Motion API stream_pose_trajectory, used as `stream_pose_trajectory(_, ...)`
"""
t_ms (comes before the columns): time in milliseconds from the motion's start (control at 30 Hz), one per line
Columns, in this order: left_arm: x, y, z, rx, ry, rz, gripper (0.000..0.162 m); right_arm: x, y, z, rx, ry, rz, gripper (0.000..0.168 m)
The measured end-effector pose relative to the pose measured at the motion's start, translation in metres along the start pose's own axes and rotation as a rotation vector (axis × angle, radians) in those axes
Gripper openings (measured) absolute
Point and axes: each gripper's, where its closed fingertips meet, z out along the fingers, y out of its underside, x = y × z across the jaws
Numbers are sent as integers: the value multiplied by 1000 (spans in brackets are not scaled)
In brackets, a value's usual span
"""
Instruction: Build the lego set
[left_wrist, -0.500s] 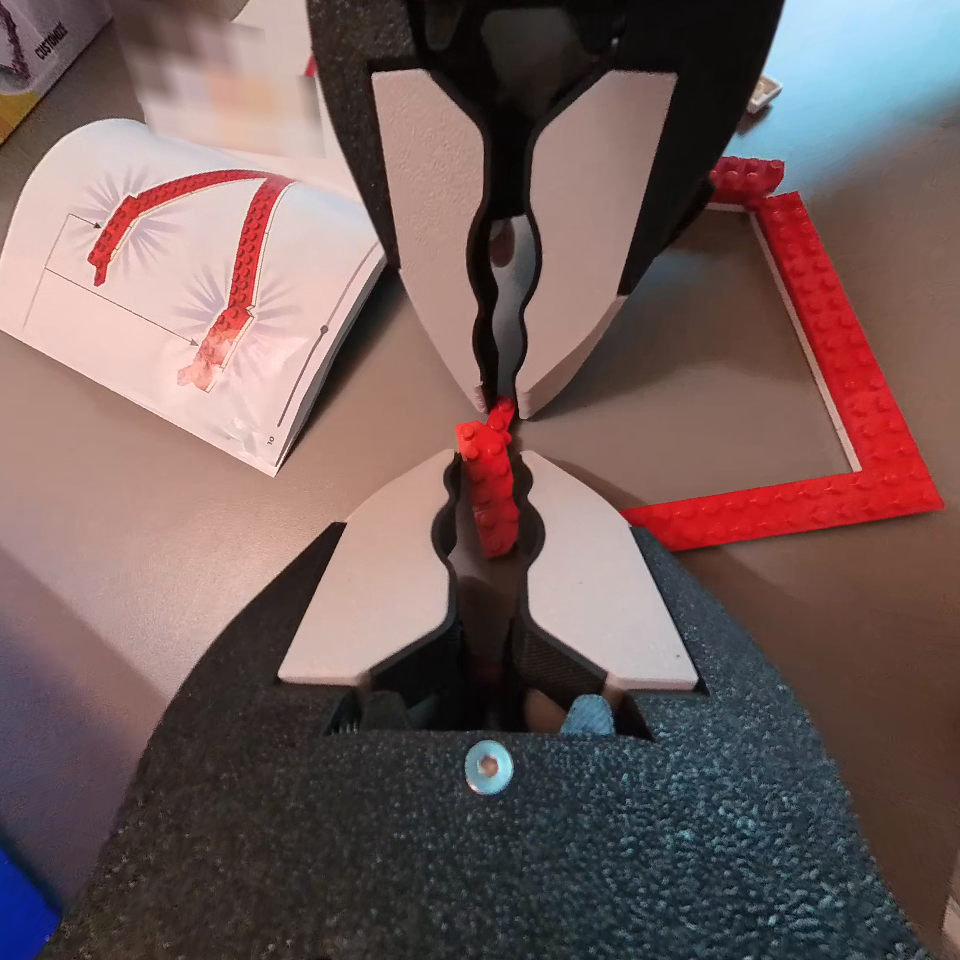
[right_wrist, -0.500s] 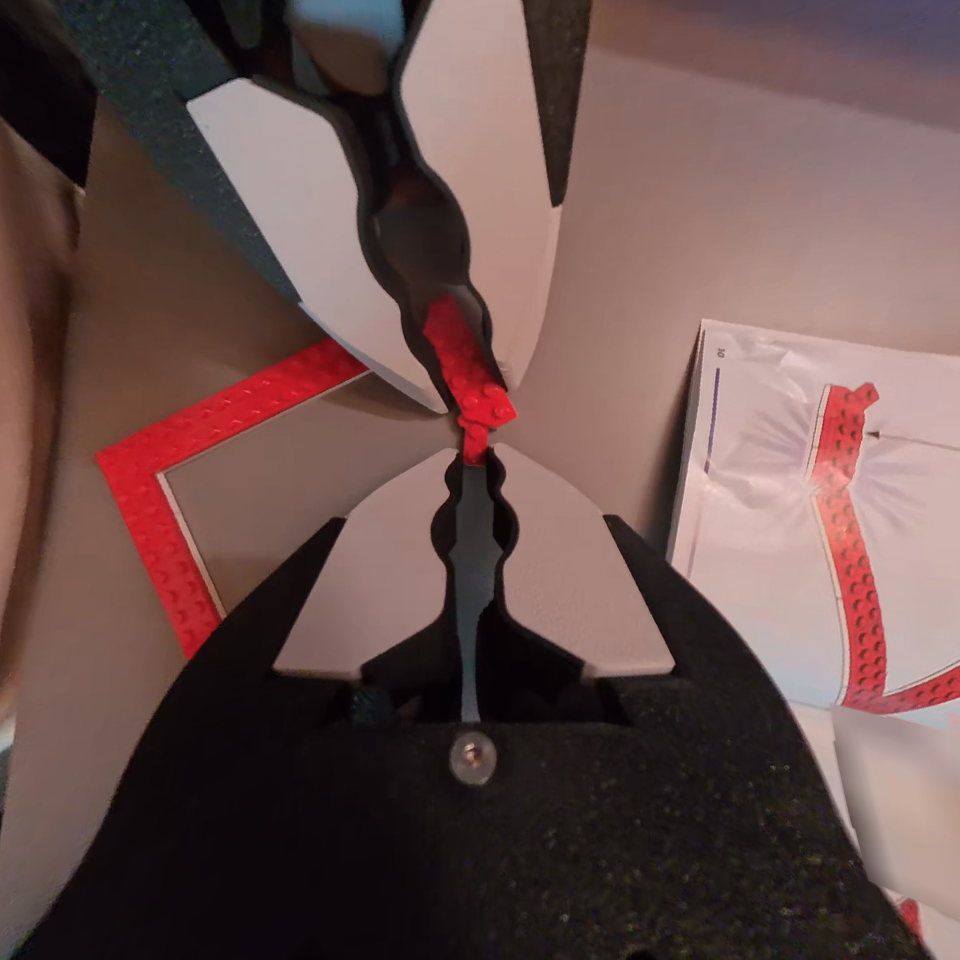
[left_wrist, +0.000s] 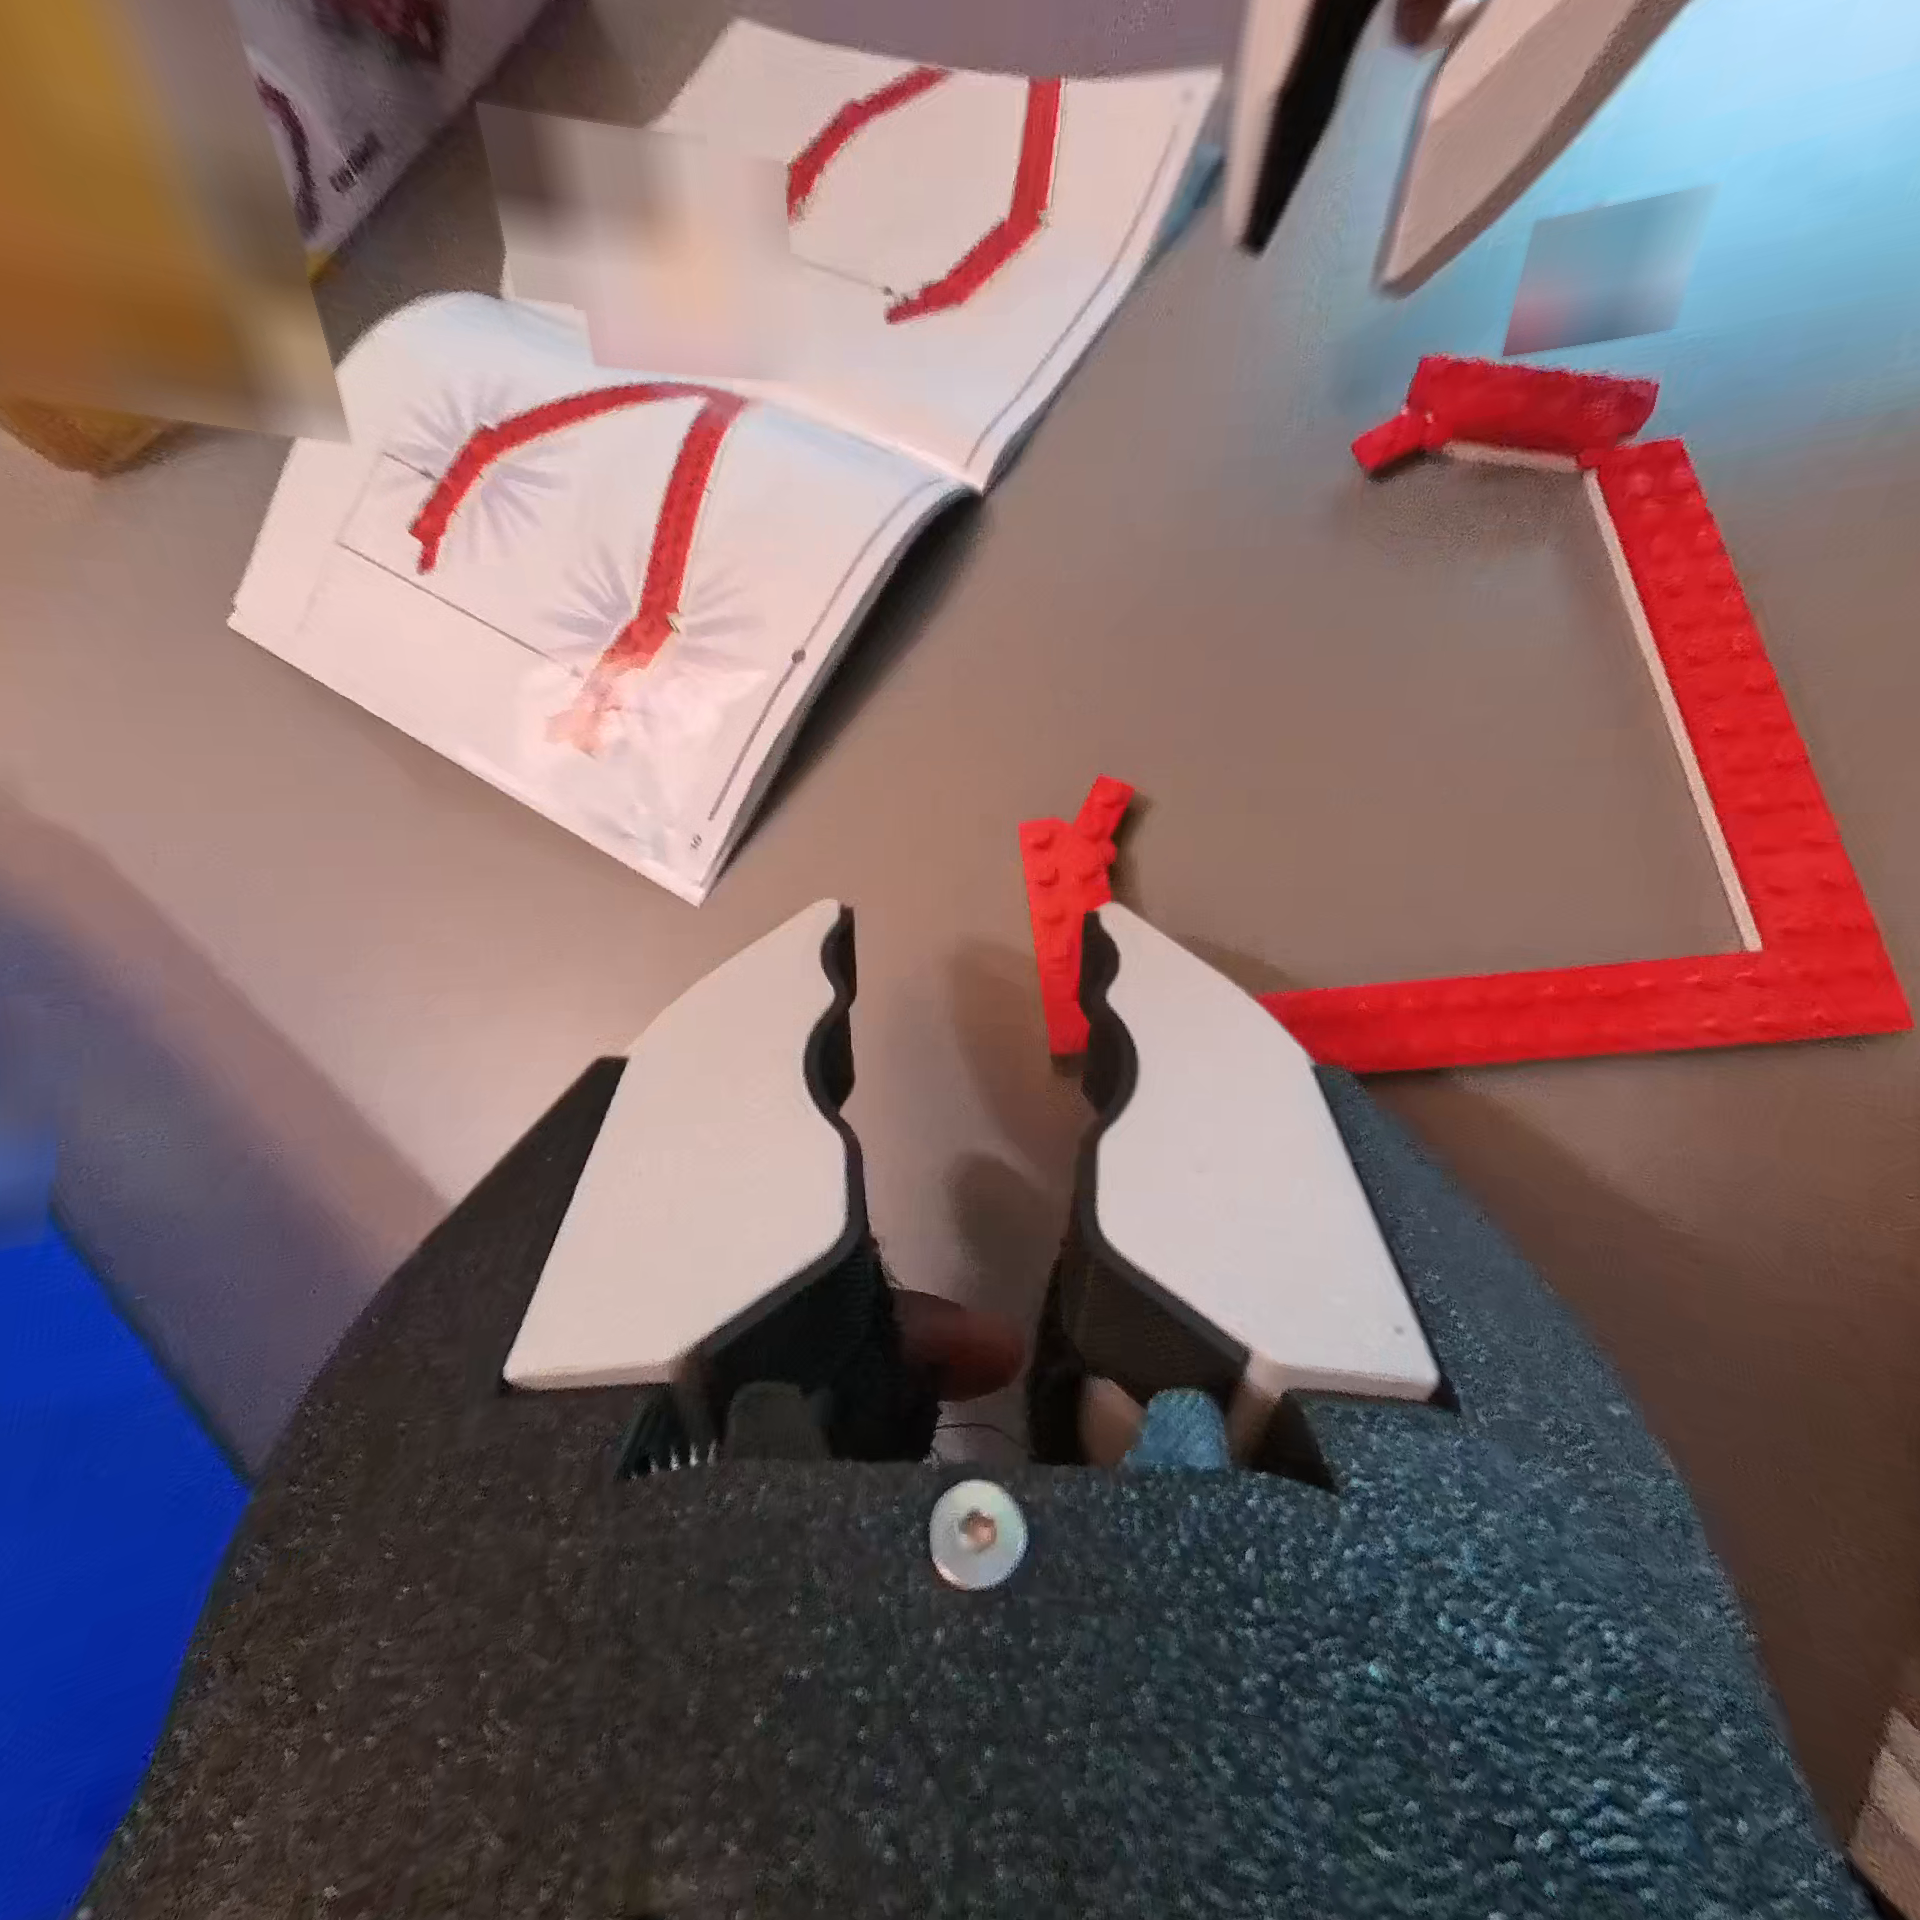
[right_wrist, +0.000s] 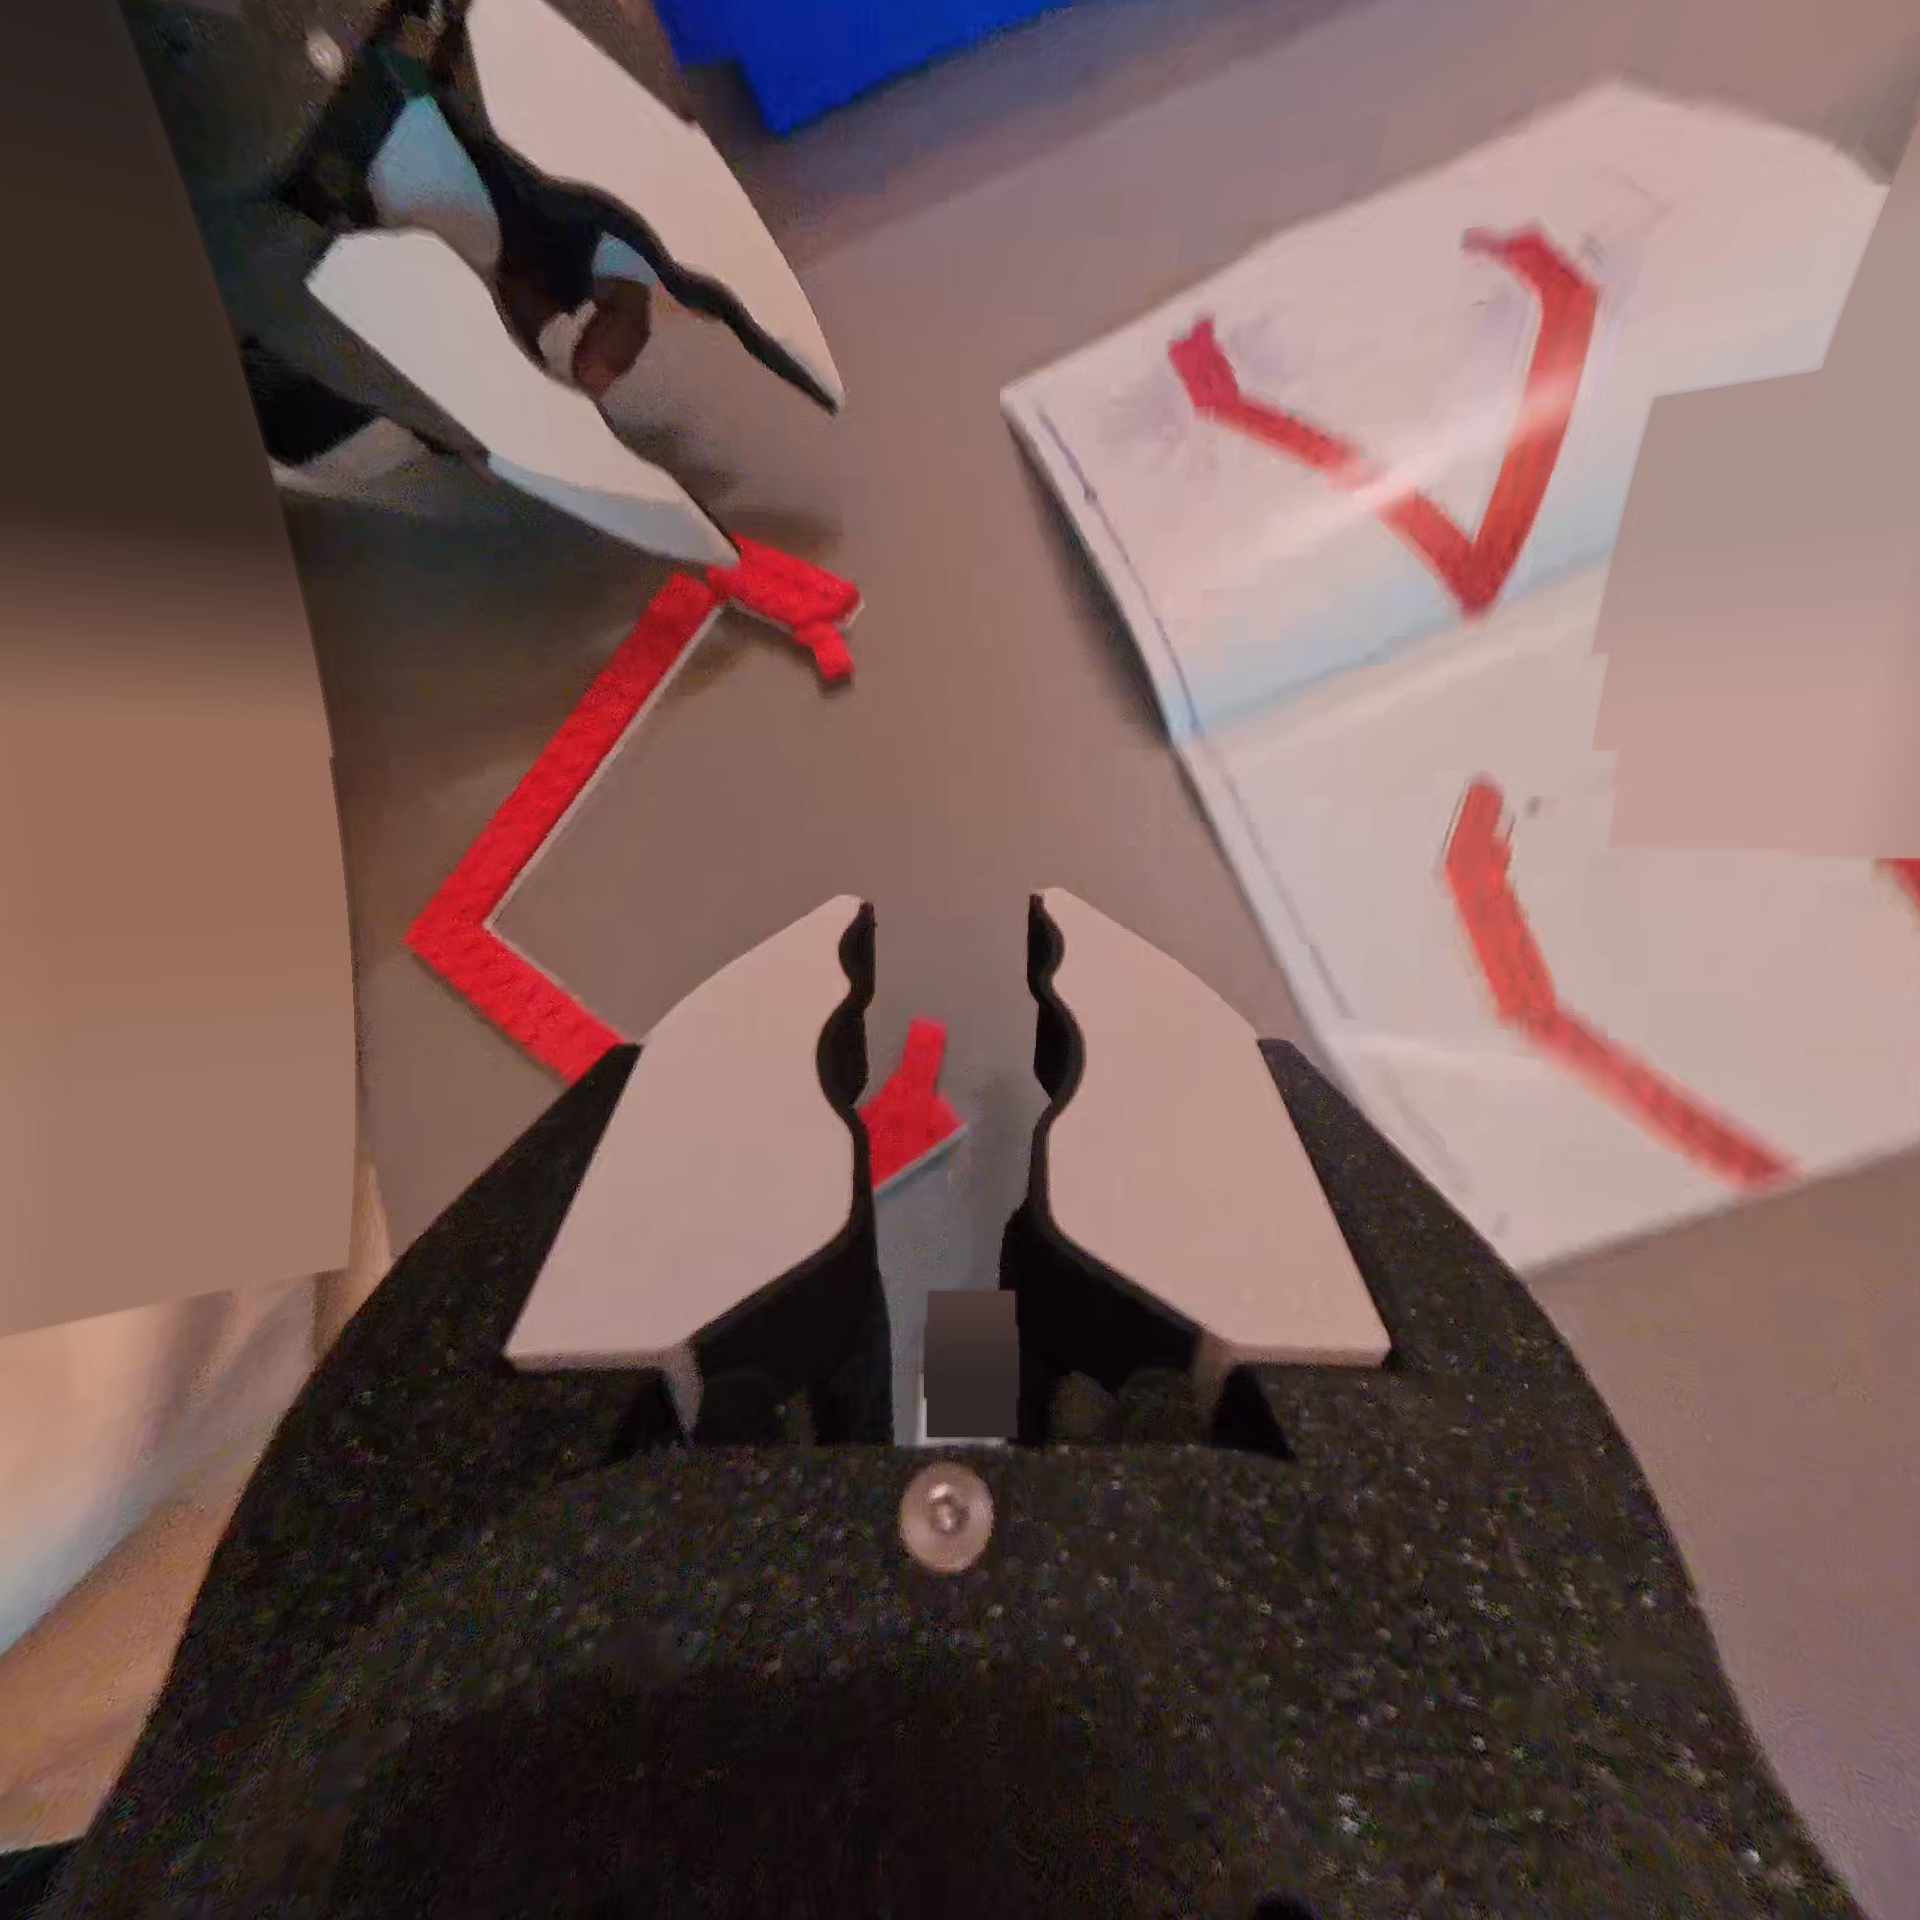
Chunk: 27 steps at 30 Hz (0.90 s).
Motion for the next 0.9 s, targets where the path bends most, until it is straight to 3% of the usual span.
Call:
stream_pose_trajectory(133,16,14,-3,-55,76,14,51,-19,48,-6,-79,57,70,36)
stream_pose_trajectory(200,27,15,-8,-39,143,26,59,-26,63,-7,-105,65,98,48)
stream_pose_trajectory(333,30,18,-10,-44,148,54,68,-37,68,-5,-94,49,33,60)
stream_pose_trajectory(567,33,12,-10,-75,105,66,64,-29,56,-9,-74,11,-62,56)
stream_pose_trajectory(733,-21,-51,-20,175,-94,82,41,24,19,-58,194,181,-39,40)
stream_pose_trajectory(833,-43,-104,-7,368,-191,155,4,74,4,-78,309,397,-99,4)
stream_pose_trajectory(900,-51,-125,16,353,-199,209,0,87,-6,-71,323,375,-143,0)
